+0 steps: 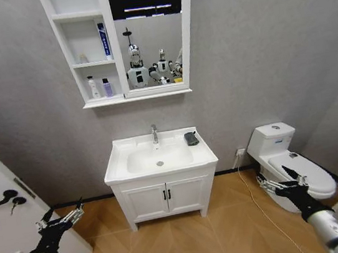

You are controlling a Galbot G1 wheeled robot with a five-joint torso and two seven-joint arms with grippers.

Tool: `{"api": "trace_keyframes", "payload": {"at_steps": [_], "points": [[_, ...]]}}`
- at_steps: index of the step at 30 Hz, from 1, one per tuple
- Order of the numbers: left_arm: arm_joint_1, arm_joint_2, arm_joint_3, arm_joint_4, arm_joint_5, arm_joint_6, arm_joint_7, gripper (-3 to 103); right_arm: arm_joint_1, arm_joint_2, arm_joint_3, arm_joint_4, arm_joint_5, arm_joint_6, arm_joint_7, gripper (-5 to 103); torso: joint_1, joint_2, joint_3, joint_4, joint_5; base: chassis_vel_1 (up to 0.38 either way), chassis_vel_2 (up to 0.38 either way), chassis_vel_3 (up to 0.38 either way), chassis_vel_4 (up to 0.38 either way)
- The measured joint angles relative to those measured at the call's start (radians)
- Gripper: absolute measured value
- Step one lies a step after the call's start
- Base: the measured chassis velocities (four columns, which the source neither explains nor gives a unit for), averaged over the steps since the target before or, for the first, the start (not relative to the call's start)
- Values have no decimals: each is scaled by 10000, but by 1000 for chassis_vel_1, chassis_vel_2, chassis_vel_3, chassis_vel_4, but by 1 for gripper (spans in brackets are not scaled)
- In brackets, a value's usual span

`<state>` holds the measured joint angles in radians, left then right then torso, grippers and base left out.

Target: Move facial cleanser and shampoo from washbasin to cabinet, then wipe washbasin with towel.

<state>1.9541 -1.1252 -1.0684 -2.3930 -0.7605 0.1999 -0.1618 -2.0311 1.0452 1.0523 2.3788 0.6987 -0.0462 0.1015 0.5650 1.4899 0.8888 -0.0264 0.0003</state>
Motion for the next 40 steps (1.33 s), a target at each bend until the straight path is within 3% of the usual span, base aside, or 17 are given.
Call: {"api": "trace_keyframes", "payload": {"at_steps": [5,8,9,11,12,13,16,18,20,23,29,40], "points": [[1,0,0,0,0,0,-2,100,-2,0,0,0,0,0,0,100,-4,-7,-4,-1,3,367,-382,-387,352],[0,0,0,1,0,0,-2,100,-2,0,-1,3,0,2,-1,100,-11,-7,-9,1,-16,371,-363,-338,333],[0,0,-1,0,0,0,-1,100,0,0,-2,1,0,1,-1,100,-8,-13,-7,-1,6,375,-351,-385,360],[0,0,0,-1,0,0,0,100,-1,0,-1,0,1,1,-1,100,-5,-15,-6,0,12,370,-351,-349,359],[0,0,-1,1,0,0,-2,100,-2,0,0,5,0,2,-2,100,-11,-13,-11,1,-22,322,-343,-349,350],[0,0,0,0,0,0,-2,100,-1,0,-1,4,0,2,-2,100,-11,-15,-11,1,-1,323,-329,-298,293],[1,0,0,0,0,0,-1,100,-1,0,-2,2,1,1,-1,100,-11,-18,-11,-2,13,323,-285,-306,293],[2,-2,-1,0,1,0,-3,100,-2,0,-1,4,0,1,-2,100,-19,-14,-17,7,-15,213,-210,-252,192],[3,-1,-1,1,0,0,-4,100,-2,0,-1,4,1,1,-2,100,-20,-15,-17,4,-11,152,1,-126,171],[-1,-1,0,0,0,0,0,100,-6,1,1,1,1,1,-1,100,-16,-22,-15,-12,5,-19,-22,-90,25],[-1,0,1,0,0,0,0,100,2,0,0,2,1,1,-1,100,2,-33,-10,4,2,-70,27,79,-29],[0,0,0,0,0,0,0,100,-1,1,0,1,1,0,-2,100,-15,-29,-18,0,-3,-9,19,9,-11]]}}
